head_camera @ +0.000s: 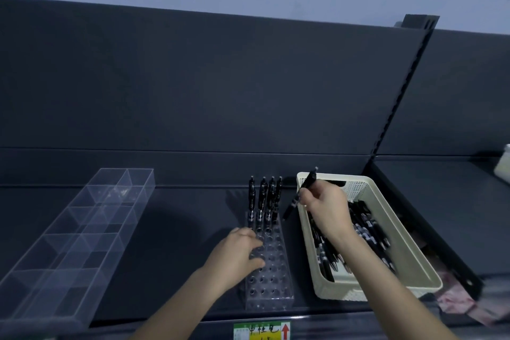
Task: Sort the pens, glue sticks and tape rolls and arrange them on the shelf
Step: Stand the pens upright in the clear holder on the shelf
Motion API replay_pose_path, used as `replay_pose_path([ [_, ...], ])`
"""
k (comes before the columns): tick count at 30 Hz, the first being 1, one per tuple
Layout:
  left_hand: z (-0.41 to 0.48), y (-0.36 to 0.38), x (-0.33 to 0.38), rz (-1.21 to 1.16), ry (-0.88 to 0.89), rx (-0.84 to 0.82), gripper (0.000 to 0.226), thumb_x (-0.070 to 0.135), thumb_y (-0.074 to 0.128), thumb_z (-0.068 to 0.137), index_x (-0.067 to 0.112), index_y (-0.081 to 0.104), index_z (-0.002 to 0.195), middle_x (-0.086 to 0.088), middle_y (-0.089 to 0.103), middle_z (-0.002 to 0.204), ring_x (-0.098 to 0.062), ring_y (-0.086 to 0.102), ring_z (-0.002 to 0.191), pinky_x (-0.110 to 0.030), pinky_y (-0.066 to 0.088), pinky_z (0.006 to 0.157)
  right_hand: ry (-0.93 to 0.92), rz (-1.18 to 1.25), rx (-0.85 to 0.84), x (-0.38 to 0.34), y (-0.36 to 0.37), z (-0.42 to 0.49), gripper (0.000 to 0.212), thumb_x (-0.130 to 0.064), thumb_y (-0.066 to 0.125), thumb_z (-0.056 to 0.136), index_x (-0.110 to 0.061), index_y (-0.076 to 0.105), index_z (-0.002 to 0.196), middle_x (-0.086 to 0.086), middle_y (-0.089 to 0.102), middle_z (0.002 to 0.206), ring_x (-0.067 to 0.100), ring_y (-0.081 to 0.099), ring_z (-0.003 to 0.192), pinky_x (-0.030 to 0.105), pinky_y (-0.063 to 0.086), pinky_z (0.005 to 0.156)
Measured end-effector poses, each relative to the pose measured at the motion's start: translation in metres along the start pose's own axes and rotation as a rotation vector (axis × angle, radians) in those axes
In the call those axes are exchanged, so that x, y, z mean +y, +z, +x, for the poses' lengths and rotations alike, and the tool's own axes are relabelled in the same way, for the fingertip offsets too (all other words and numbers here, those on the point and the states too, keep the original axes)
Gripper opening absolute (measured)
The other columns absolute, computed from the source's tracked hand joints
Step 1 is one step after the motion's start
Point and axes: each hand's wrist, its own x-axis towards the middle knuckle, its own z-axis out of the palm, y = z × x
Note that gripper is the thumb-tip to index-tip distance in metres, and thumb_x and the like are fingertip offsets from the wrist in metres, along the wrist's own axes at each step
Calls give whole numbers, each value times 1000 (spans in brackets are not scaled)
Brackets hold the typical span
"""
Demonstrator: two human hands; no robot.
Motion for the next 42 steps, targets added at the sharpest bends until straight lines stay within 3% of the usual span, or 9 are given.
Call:
replay_pose_path([
  [2, 3, 0, 1, 37, -12, -7, 51, 35, 58, 89, 18, 47, 136, 3, 42, 139, -11, 34, 130, -24, 28, 109, -46, -34, -28, 0, 7, 2, 18, -14, 54, 90, -13, 52, 72, -6, 51, 60, 11, 46, 58, 8, 34, 51],
  [8, 5, -1, 2, 52, -7, -13, 50, 34, 59, 88, 17, 48, 134, 3, 44, 137, -12, 35, 128, -25, 30, 107, -66, -201, -139, 4, 31, 1, 19, -19, 51, 93, -6, 51, 79, 4, 53, 66, 15, 45, 57, 24, 28, 55],
  [15, 4, -1, 2, 65, 3, -7, 50, 34, 58, 89, 17, 48, 135, 2, 44, 137, -13, 35, 129, -25, 30, 108, -46, -272, -182, 4, 47, -2, 17, -17, 50, 92, -4, 54, 84, 19, 66, 87, 32, 60, 78, 31, 43, 66],
  [22, 4, -2, 2, 64, 12, -13, 48, 33, 57, 90, 18, 48, 135, 4, 44, 136, -11, 35, 128, -25, 32, 107, -40, -294, -193, 5, 43, -5, 20, -19, 52, 92, -1, 60, 92, 10, 61, 82, 21, 52, 71, 24, 40, 64],
  [26, 5, -3, -1, 35, 17, -8, 37, 25, 50, 95, 19, 53, 131, 5, 47, 135, -11, 38, 127, -22, 31, 106, -44, -194, -193, 9, 26, -18, 24, -17, 54, 90, -3, 63, 107, 11, 69, 100, 22, 65, 91, 28, 50, 87],
  [32, 18, -2, 38, -130, 69, 208, 33, 16, 44, 96, 18, 57, 127, 6, 57, 126, -7, 49, 118, -14, 36, 98, 18, -185, -66, 51, -34, -32, 22, -12, 57, 87, -4, 65, 105, 10, 71, 97, 23, 65, 93, 30, 48, 86],
  [36, 42, 4, 86, -235, 136, 196, 33, 12, 46, 95, 15, 57, 126, 2, 61, 123, -8, 55, 112, -11, 36, 97, 112, -311, -128, 98, -67, -28, 37, -16, 53, 91, -7, 54, 126, 10, 61, 124, 24, 57, 114, 27, 41, 95],
  [39, 66, 16, 115, -260, 68, 124, 31, 10, 45, 95, 8, 59, 123, -7, 63, 119, -17, 60, 108, -21, 44, 95, 144, -397, -224, 122, -77, -22, 36, -16, 48, 93, -6, 51, 127, 15, 58, 126, 29, 53, 118, 28, 38, 95],
  [42, 90, 26, 141, -121, -87, -38, 22, 16, 44, 95, 1, 58, 104, -13, 60, 100, -29, 60, 91, -35, 49, 77, 136, -429, -304, 130, -74, -13, 25, -13, 45, 92, -4, 56, 114, 17, 60, 118, 31, 55, 110, 30, 38, 87],
])
